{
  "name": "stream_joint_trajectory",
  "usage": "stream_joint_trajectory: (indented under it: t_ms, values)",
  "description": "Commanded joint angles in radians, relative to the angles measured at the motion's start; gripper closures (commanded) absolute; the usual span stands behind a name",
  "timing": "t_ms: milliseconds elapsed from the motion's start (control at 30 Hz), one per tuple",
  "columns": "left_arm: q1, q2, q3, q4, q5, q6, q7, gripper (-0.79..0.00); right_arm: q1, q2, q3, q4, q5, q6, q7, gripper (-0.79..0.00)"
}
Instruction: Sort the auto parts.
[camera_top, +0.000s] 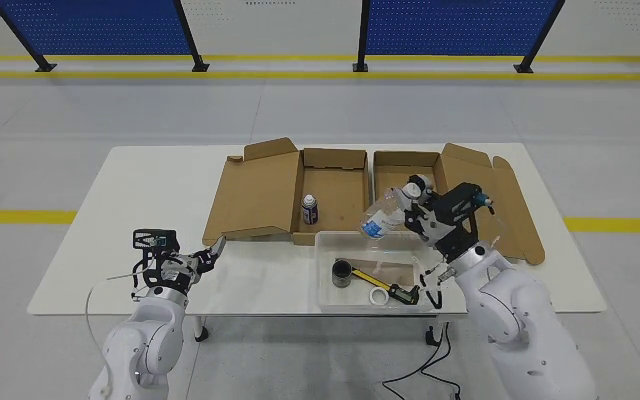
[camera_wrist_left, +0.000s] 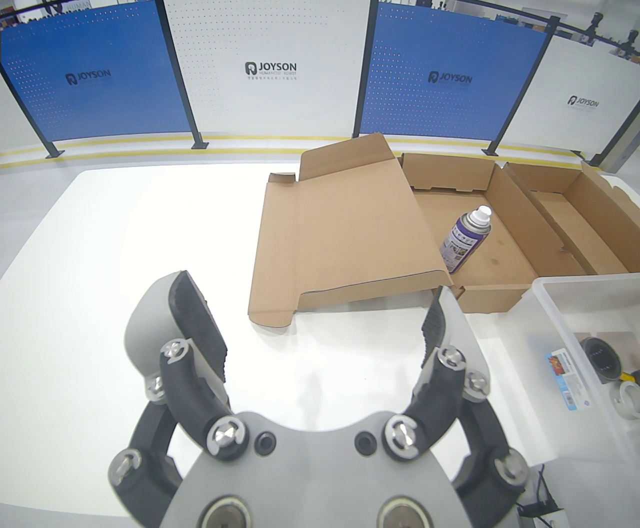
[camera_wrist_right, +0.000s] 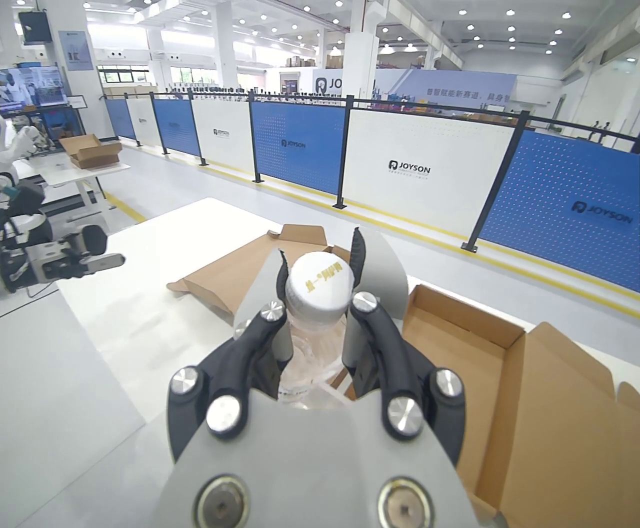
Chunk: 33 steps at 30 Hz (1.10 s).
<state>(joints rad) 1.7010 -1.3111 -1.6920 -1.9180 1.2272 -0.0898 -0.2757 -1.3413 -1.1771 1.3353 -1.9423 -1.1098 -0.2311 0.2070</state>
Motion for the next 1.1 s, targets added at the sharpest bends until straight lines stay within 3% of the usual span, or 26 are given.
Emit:
stream_joint_trajectory:
  t_ms: [0, 167, 400, 767, 1067]
  values:
    - [0.000, 0.000, 0.000, 0.000, 0.000, 0.000, 0.000, -0.785, 0.082, -0.008, -0.041, 0.065, -0.012, 0.019, 0.001, 0.000]
    - [0.000, 0.000, 0.000, 0.000, 0.000, 0.000, 0.000, -0.785, 0.255, -0.035, -0.163, 0.253, -0.084, 0.071, -0.031, 0.000]
    - [0.000, 0.000, 0.000, 0.000, 0.000, 0.000, 0.000, -0.785, 0.374, -0.076, -0.289, 0.461, -0.136, 0.194, -0.107, 0.000]
    - [0.000, 0.000, 0.000, 0.000, 0.000, 0.000, 0.000, -0.785, 0.427, -0.141, -0.379, 0.656, -0.062, 0.416, -0.167, 0.000]
    - [0.000, 0.000, 0.000, 0.000, 0.000, 0.000, 0.000, -0.785, 0.437, -0.155, -0.388, 0.688, -0.042, 0.434, -0.169, 0.000]
